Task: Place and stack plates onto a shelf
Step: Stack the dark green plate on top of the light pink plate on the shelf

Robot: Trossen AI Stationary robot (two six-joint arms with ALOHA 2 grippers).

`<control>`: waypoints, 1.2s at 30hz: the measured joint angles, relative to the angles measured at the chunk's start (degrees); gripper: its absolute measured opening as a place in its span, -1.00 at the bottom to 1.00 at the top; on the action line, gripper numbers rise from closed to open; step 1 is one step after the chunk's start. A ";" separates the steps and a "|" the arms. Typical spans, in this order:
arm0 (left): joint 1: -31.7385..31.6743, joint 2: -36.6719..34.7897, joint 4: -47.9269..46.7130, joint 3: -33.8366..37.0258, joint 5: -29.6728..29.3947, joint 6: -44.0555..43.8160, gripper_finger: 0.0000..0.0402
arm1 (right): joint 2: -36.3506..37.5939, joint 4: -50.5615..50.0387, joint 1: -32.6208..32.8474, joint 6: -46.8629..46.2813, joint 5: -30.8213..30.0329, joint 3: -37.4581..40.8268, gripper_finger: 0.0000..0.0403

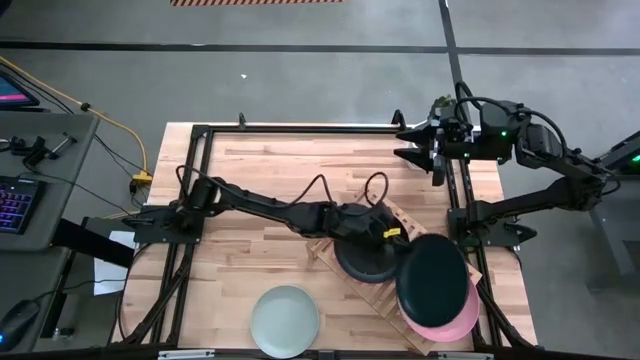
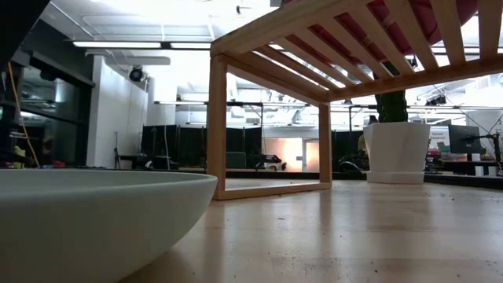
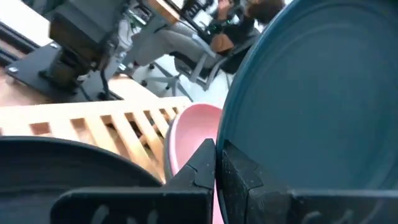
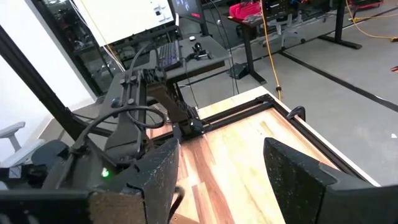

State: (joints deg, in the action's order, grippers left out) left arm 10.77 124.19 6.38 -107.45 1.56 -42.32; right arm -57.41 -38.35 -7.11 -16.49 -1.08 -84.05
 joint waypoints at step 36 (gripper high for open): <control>0.41 6.35 -4.34 -7.35 -2.30 8.85 -1.00 | 0.01 -1.39 0.00 0.14 0.49 0.00 0.08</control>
State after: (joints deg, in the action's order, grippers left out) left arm 11.18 130.54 2.04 -114.80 -0.74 -33.47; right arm -57.40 -39.73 -7.11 -16.35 -0.59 -84.05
